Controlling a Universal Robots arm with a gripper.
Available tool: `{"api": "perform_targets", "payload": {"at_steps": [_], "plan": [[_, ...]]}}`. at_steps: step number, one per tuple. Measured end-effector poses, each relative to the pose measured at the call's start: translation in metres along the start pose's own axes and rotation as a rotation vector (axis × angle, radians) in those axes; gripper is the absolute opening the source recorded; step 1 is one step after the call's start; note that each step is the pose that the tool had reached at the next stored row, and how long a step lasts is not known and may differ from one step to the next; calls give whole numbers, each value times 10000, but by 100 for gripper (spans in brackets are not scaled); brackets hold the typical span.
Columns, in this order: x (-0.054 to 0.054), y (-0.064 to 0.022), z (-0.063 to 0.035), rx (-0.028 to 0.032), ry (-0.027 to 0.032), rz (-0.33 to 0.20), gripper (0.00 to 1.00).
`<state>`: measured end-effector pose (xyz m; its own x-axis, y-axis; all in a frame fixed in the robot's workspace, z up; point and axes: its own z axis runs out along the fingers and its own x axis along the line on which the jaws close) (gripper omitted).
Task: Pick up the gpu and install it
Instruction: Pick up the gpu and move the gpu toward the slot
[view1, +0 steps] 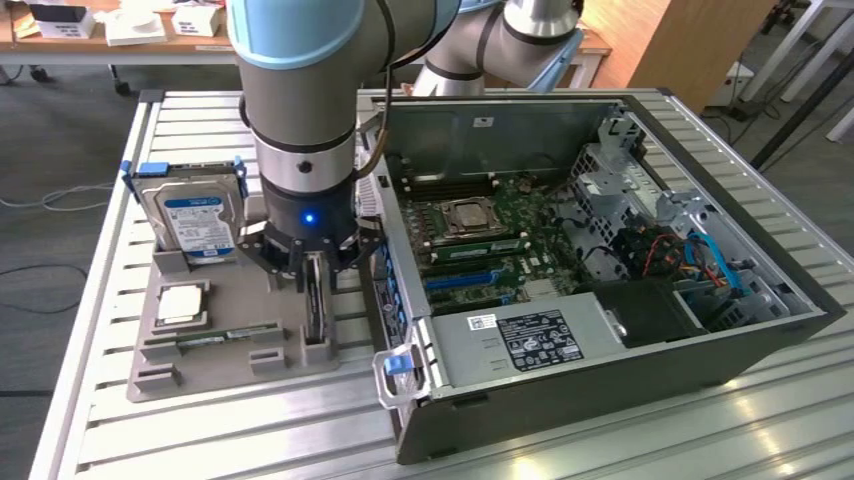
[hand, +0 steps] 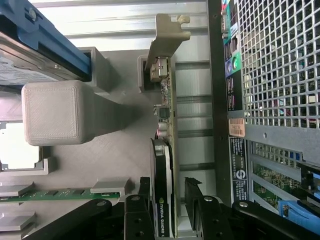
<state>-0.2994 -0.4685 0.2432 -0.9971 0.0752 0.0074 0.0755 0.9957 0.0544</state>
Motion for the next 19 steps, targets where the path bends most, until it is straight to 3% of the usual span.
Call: {"api": "perform_targets", "payload": {"at_steps": [19], "plan": [[26, 31, 32, -3, -1, 0, 42]]}}
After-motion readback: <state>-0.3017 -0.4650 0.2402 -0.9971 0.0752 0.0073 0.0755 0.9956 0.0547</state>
